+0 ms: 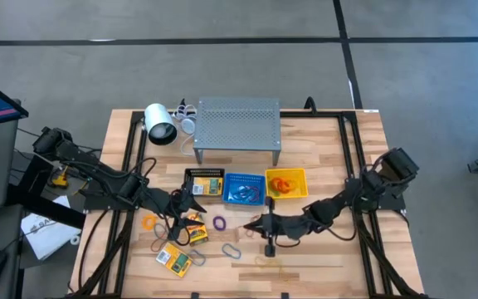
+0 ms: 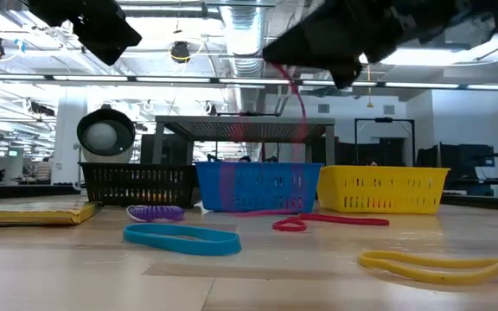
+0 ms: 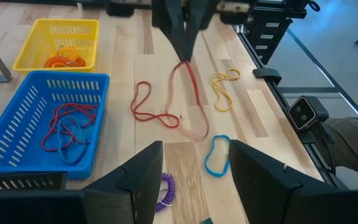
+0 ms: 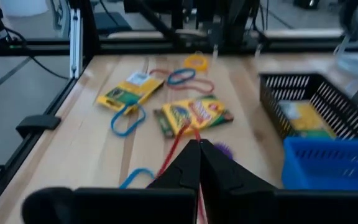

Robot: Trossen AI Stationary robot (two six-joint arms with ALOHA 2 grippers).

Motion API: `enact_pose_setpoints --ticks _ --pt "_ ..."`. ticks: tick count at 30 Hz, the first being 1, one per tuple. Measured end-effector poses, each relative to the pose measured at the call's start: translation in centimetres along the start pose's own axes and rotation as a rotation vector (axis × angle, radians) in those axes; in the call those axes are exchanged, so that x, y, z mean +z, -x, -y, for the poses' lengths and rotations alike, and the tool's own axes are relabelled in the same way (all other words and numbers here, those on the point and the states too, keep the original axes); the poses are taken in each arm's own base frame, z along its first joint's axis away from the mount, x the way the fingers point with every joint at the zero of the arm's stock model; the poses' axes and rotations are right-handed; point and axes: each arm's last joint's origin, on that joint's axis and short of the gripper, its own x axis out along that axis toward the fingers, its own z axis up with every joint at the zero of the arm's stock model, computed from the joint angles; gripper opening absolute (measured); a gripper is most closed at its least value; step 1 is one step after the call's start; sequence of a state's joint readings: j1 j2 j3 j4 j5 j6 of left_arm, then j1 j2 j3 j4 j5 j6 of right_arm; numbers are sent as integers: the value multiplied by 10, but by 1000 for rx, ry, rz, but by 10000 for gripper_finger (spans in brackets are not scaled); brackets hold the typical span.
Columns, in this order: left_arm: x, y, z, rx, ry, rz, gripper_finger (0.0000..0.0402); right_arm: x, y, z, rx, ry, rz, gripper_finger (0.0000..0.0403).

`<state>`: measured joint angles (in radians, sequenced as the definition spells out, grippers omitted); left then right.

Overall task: Pick & Place Office Desk Supplies
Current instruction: Put the red rubber band into the blue bin

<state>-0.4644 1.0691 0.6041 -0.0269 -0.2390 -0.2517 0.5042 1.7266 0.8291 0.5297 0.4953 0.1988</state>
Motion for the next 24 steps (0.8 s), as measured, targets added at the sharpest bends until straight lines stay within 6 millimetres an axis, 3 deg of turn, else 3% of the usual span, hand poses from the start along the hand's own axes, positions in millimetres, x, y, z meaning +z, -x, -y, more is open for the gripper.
enact_pose_setpoints --ticks 11,24 --pt "0 0 0 0 0 1 181 33 12 21 -41 87 86 0" --pt "0 0 0 1 0 2 181 55 16 58 -144 128 106 0"
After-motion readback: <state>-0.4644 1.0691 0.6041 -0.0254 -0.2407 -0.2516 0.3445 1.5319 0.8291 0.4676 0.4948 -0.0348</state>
